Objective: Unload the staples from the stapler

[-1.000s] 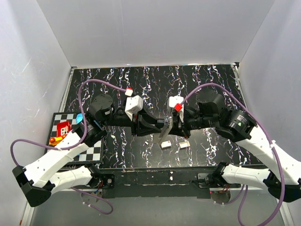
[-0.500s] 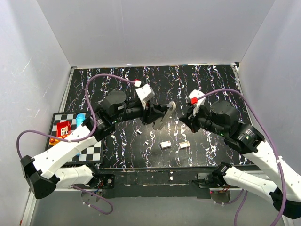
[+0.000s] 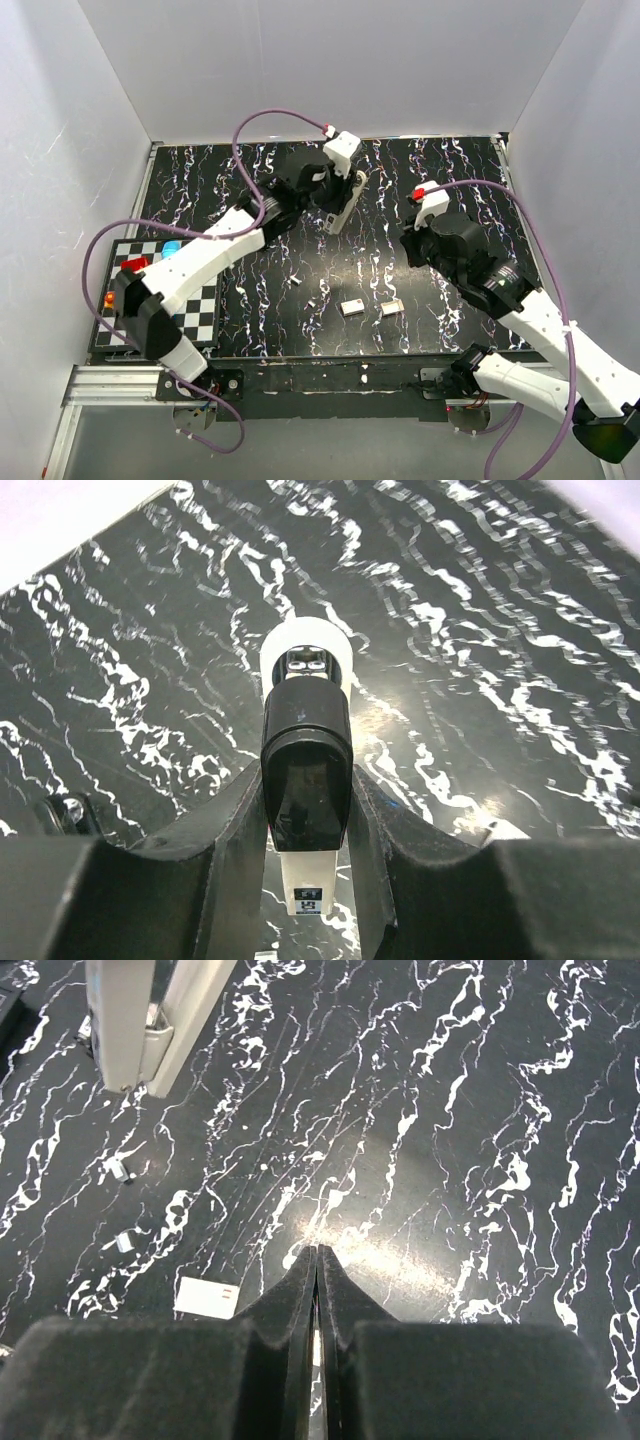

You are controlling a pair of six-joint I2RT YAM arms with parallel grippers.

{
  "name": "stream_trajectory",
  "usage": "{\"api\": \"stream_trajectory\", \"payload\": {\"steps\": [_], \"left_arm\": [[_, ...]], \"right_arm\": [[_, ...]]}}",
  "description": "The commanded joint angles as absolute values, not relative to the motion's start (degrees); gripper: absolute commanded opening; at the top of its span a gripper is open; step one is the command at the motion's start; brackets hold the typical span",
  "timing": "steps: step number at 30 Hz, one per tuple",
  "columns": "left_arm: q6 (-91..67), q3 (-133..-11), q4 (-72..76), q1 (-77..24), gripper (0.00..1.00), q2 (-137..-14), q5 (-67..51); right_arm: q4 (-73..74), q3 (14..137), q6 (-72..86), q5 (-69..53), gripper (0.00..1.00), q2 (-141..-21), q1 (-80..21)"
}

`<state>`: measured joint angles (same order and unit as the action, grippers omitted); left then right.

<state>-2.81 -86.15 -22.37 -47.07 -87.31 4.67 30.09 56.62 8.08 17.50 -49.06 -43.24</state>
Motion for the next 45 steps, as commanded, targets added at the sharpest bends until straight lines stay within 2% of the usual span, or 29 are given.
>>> {"api": "stream_trajectory", "payload": {"steps": [1,12,24,34,36,43,45], "left_arm": [[-4.0,-94.3,-26.4,-43.1,0.0,-93.2,7.7],[-4.7,-101.0,-28.6,-33.5,0.0,-107.0,4.5],[-5.0,-109.9,-33.3,-30.0,0.0,-119.8,4.2],[-6.1,-110.7,-33.9,-28.0,0.0,-124.7,4.5],[-6.1,-110.7,-33.9,-27.8,0.06,-125.2,4.8],[-5.7,-110.5,-33.4,-27.5,0.39,-126.8,5.4],[-5.5,-110.2,-33.0,-27.5,0.45,-127.0,5.1]], "right_arm": [[26.7,55.4,12.7,21.4,0.09,-49.0,-42.8],[21.5,49.8,18.2,14.9,0.12,-51.9,-42.7],[18.7,46.8,18.8,11.0,0.15,-53.1,-42.5],[18.0,46.2,18.4,9.6,0.18,-54.8,-42.5],[18.1,46.4,18.3,9.4,0.19,-55.3,-42.5],[17.8,46.3,18.5,8.9,0.24,-55.9,-42.5],[18.0,46.4,18.5,9.0,0.24,-56.0,-42.5]]}}
